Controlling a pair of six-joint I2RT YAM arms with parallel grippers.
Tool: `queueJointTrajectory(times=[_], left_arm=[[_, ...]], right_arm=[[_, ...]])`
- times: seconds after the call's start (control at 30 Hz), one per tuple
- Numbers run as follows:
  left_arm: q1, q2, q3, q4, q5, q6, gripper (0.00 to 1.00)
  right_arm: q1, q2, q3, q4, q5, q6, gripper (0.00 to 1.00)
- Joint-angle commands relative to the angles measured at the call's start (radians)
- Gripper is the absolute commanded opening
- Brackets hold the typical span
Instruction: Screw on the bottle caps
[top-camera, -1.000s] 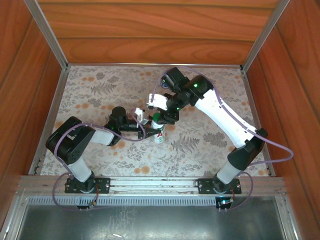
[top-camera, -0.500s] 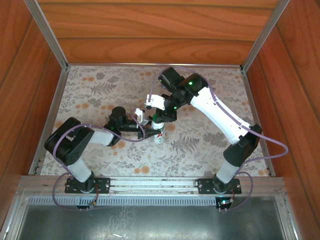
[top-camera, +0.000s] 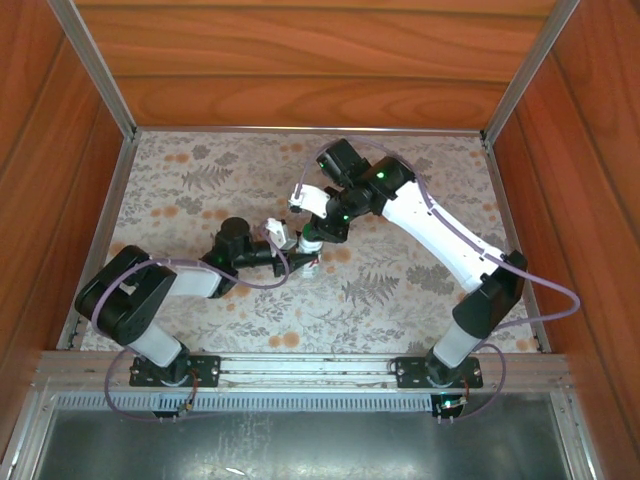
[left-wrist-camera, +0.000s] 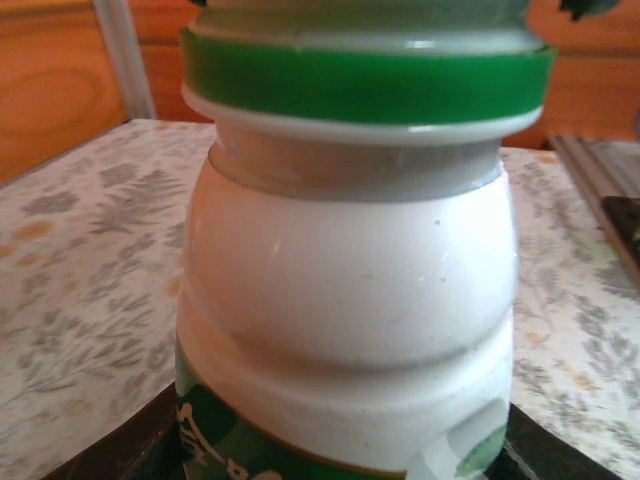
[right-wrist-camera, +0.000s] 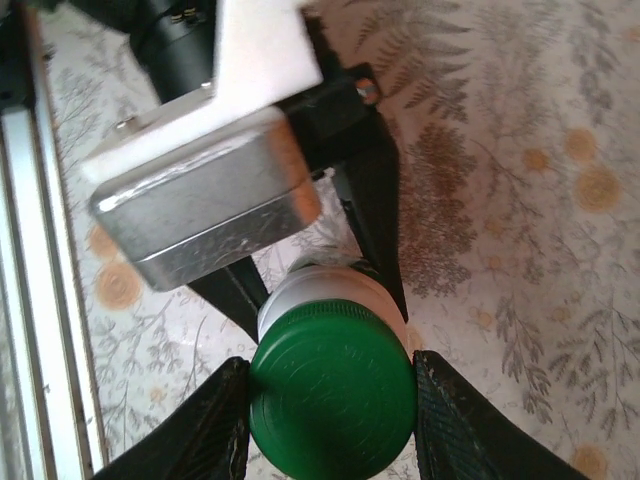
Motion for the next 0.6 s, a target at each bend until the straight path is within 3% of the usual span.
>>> queueJointTrajectory(times=[0.0, 0.37, 0.47, 0.57], left_arm=[[-0.016, -0.05, 0.01, -0.015, -0.163, 0.068, 0.51], [-0.062, -0.089, 0.037, -0.158, -0.371, 0.183, 0.51], [-0.08, -0.095, 0.044, -0.192, -0.413, 0.213, 0.51], [-0.086, -0.093, 0.054, -0.213, -0.417, 0.225, 0.51]], right_arm=[[0.01, -0.037, -0.066, 0.079, 0.068, 0.213, 0.37], [0.028, -0.001, -0.089, 0.099, 0.287, 0.835, 0.29], [0.039, -0.001, -0.097, 0.088, 0.338, 0.966, 0.28], [0.048, 0.0, -0.113, 0.112, 0.35, 0.994, 0.29]])
